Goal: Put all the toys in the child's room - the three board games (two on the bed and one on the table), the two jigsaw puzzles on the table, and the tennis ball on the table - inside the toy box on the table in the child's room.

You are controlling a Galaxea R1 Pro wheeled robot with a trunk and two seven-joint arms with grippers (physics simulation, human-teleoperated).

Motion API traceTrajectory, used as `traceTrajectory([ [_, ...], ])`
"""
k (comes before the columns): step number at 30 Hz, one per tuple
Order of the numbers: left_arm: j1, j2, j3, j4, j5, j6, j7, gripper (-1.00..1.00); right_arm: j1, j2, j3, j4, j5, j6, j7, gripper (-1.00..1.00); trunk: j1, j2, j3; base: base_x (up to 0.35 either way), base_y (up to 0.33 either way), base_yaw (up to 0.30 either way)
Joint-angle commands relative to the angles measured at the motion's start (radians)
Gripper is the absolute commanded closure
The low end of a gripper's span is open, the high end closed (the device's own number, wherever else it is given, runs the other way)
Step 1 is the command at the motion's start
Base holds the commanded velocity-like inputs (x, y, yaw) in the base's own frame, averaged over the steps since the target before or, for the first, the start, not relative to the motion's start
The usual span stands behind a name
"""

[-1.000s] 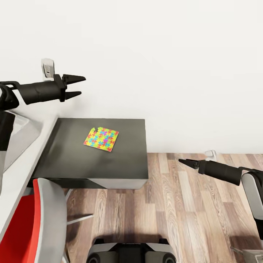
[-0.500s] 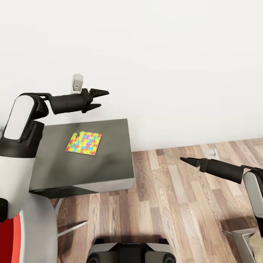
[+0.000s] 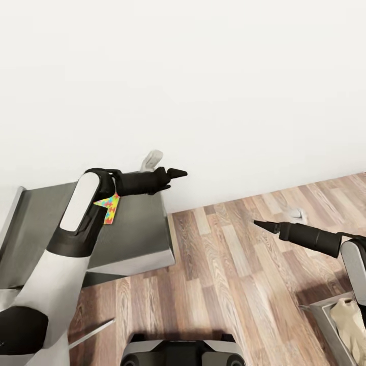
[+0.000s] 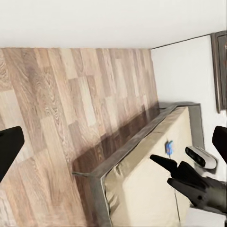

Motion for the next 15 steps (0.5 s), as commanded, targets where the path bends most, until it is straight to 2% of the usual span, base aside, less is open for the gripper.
traceTrajectory([
  [1, 0.000, 0.000, -0.002, -0.001, 0.008, 0.000, 0.011, -1.00, -0.001, 0.000, -0.001, 0.000, 0.005, 0.004, 0.007, -1.00, 0.001, -0.002, 0.000, 0.000, 0.000, -0.206],
  [3, 0.051, -0.040, -0.017, -0.021, -0.024, -0.001, 0.056, -1.00, 0.007, -0.014, -0.014, 0.000, 0.005, 0.004, 0.001, -1.00, 0.001, -0.002, 0.002, 0.000, 0.000, -0.198],
  [4, 0.051, -0.040, -0.017, -0.021, -0.024, -0.001, 0.056, -1.00, 0.007, -0.014, -0.014, 0.000, 0.005, 0.004, 0.001, -1.00, 0.001, -0.002, 0.004, 0.000, 0.000, -0.195],
  [6, 0.103, -0.071, -0.027, -0.036, -0.061, -0.003, 0.085, -1.00, 0.017, -0.032, -0.035, 0.000, 0.005, 0.004, -0.003, -1.00, 0.001, -0.002, 0.006, 0.000, 0.000, -0.189],
  [7, 0.103, -0.071, -0.027, -0.036, -0.061, -0.003, 0.085, -1.00, 0.017, -0.032, -0.035, 0.000, 0.005, 0.004, -0.003, -1.00, 0.001, -0.002, 0.008, 0.000, 0.000, -0.188],
  [10, 0.177, -0.098, -0.035, -0.062, -0.101, -0.030, 0.109, -1.00, 0.034, -0.051, -0.063, 0.000, 0.005, 0.004, -0.007, -1.00, 0.001, -0.002, 0.012, 0.000, 0.000, -0.183],
  [11, 0.177, -0.098, -0.035, -0.062, -0.101, -0.030, 0.109, -1.00, 0.034, -0.051, -0.063, 0.000, 0.005, 0.004, -0.007, -1.00, 0.001, -0.002, 0.013, 0.000, 0.000, -0.181],
  [13, 0.228, -0.105, -0.039, -0.079, -0.116, -0.061, 0.117, -1.00, 0.042, -0.061, -0.074, 0.000, 0.006, 0.004, -0.011, -1.00, 0.001, -0.002, 0.016, 0.000, 0.000, -0.178],
  [14, 0.228, -0.105, -0.039, -0.079, -0.116, -0.061, 0.117, -1.00, 0.042, -0.061, -0.074, 0.000, 0.006, 0.004, -0.011, -1.00, 0.001, -0.002, 0.018, 0.000, 0.000, -0.177],
  [15, 0.255, -0.107, -0.040, -0.086, -0.123, -0.076, 0.120, -1.00, 0.045, -0.065, -0.079, 0.000, 0.009, 0.004, -0.014, -1.00, 0.001, -0.002, 0.019, 0.000, 0.000, -0.174],
])
